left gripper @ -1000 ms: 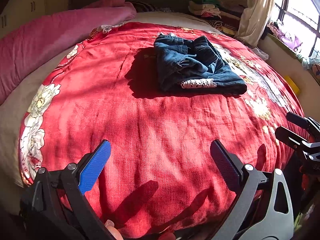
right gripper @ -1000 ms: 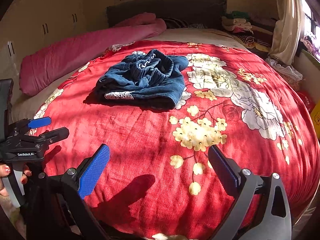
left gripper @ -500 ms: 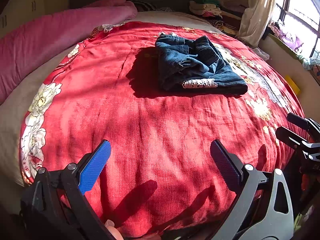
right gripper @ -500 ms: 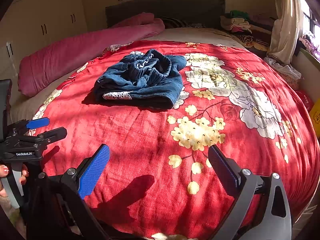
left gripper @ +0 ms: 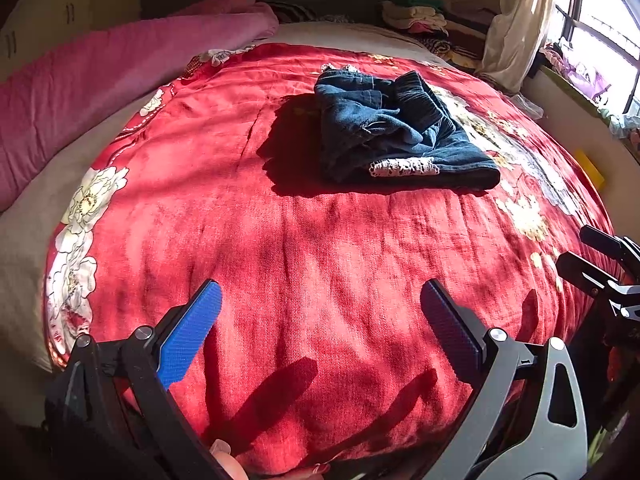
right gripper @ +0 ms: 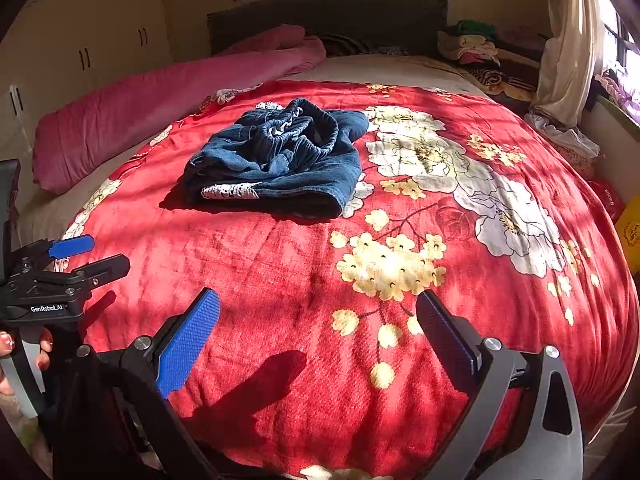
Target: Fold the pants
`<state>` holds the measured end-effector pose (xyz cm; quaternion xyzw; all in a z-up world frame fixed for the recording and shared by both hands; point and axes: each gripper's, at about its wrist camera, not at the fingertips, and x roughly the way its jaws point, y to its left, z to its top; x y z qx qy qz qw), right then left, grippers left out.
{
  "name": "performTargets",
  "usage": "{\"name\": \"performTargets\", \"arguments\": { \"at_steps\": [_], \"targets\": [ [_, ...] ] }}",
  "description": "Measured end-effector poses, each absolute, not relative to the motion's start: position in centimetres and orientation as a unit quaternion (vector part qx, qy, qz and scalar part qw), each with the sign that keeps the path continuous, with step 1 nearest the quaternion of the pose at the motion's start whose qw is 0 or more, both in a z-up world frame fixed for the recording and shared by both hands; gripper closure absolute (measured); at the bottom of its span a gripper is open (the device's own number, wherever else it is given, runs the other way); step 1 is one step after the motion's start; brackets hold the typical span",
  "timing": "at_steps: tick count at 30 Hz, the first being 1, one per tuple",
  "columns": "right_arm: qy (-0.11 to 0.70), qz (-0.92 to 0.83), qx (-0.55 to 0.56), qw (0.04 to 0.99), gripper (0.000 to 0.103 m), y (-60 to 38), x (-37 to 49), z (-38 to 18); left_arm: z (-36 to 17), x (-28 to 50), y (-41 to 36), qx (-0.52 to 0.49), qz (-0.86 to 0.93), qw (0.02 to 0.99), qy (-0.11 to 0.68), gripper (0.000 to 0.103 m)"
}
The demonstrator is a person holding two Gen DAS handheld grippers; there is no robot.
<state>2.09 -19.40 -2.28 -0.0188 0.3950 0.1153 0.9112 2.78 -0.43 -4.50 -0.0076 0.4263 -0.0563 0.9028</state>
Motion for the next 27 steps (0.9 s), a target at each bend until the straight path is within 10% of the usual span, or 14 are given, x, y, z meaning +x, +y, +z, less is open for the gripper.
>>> {"name": "performTargets", "arguments": {
  "at_steps": [27],
  "targets": [
    [0.395,0.114,-0.022,0.911,0.005,-19.37,2.17,-2.29,-4.34,2.86,-0.44,0.003,-0.044,0.905,0.423,0.01]
  ]
}}
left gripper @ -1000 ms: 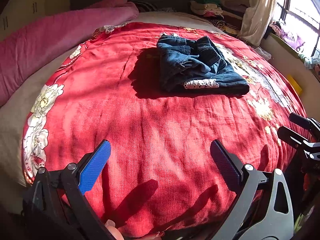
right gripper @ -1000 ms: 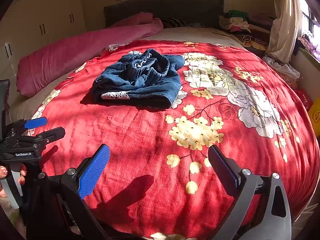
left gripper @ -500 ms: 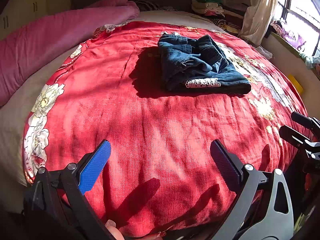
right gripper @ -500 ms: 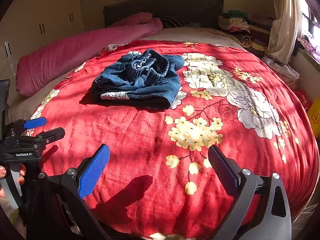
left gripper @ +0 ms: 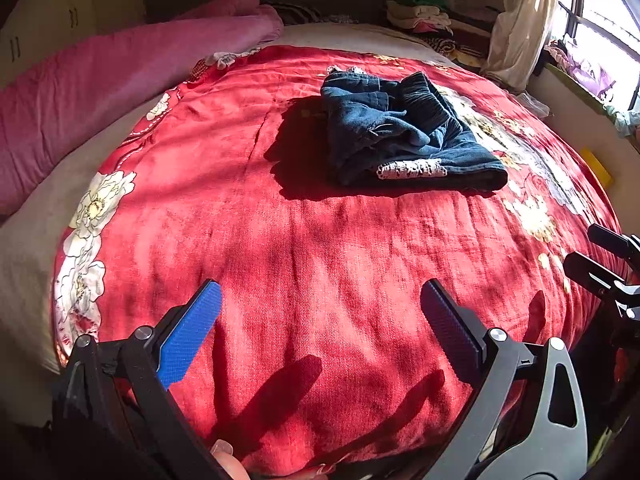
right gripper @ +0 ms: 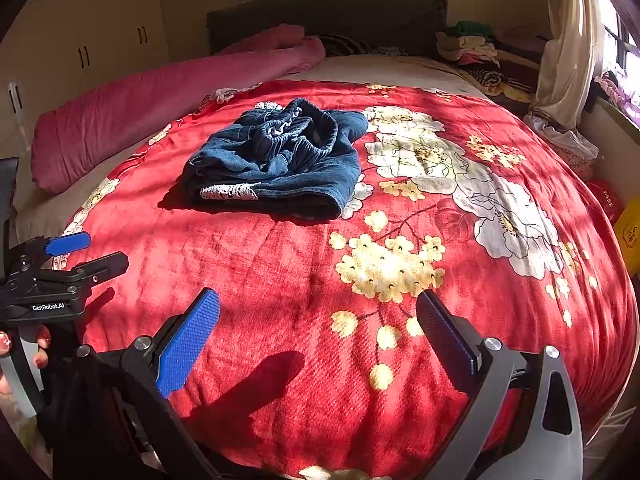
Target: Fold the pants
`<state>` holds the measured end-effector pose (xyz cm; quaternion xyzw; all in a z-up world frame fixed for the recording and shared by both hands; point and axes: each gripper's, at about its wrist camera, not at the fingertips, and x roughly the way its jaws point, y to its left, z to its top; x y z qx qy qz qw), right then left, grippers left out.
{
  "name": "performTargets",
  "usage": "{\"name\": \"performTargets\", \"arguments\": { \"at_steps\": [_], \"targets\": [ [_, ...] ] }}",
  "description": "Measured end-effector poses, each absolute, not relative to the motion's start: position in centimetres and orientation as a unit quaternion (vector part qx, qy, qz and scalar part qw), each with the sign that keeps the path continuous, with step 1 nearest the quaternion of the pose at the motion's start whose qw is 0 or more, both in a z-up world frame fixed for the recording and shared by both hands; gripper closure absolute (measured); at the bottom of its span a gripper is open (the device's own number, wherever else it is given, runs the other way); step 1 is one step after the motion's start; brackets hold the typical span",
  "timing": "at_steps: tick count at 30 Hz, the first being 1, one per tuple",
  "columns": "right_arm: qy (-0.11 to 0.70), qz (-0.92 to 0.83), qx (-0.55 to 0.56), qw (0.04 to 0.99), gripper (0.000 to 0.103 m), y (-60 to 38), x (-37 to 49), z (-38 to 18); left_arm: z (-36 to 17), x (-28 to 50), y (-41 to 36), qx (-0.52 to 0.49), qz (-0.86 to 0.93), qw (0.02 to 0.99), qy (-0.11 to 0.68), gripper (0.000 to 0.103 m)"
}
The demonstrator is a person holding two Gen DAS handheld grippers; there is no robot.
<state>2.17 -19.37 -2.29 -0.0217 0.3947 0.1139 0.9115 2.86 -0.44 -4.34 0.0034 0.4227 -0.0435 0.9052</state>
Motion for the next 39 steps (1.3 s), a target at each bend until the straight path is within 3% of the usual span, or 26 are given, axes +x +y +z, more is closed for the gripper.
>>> {"name": "performTargets", "arguments": {
  "at_steps": [39],
  "targets": [
    [0.408,0.094,-0.016,0.908,0.005,-20.4,2.6,-3.1,-4.7,3.7,0.0,0.004,-0.022,0.898,0.44,0.01]
  ]
}}
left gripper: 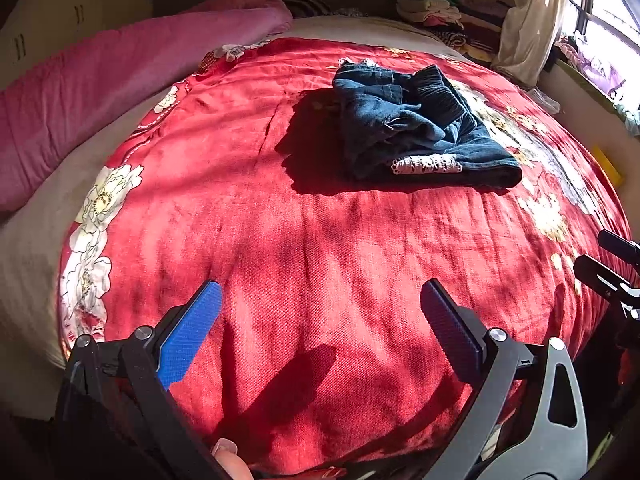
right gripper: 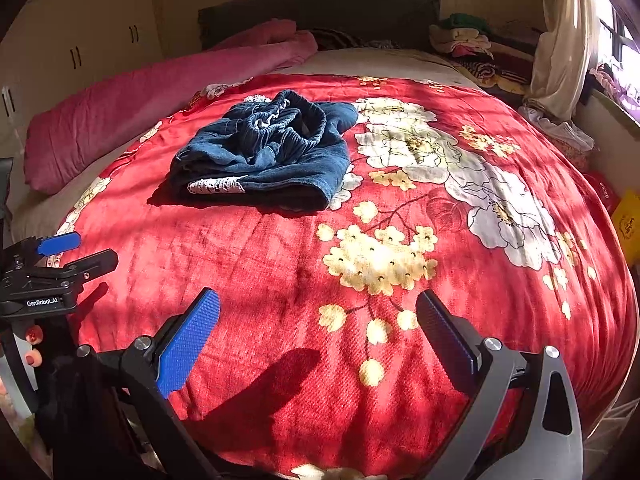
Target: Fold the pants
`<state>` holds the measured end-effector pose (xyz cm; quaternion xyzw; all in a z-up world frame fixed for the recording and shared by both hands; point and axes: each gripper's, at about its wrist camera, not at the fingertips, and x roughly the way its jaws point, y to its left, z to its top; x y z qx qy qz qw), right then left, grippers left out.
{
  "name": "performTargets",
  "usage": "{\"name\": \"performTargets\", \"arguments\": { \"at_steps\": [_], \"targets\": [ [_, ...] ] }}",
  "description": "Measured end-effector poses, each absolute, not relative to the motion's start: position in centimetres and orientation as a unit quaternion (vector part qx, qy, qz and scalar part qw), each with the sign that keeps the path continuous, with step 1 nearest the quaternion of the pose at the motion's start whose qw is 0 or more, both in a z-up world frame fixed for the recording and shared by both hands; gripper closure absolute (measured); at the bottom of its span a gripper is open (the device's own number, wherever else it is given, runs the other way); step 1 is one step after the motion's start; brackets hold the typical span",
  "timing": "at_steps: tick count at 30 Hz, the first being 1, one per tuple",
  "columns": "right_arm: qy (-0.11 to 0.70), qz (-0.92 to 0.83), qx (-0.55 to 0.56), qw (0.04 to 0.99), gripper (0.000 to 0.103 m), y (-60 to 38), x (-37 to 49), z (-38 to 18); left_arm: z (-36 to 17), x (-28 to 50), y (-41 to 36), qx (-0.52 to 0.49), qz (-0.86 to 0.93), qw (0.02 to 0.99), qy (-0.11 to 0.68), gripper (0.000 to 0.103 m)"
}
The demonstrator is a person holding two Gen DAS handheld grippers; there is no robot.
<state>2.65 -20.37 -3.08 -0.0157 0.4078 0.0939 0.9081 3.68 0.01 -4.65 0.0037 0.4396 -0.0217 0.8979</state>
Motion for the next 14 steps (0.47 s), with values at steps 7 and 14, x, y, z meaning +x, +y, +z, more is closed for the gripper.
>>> {"name": "performTargets", "arguments": {
  "at_steps": [7,14],
  "targets": [
    [0.411,0.04,0.005,0.911,0.005,-25.9,5.2,-3.0,-3.7,7.2,4.6,-0.013,0.021,0.91,0.414,0.01],
    [0.431,-0.088,-0.013,0.898,0.005,-38.4,12.8,-3.6,-6.9,17.8,15.3,-0.02,0.13,0.87,0.475,0.009]
  ]
}}
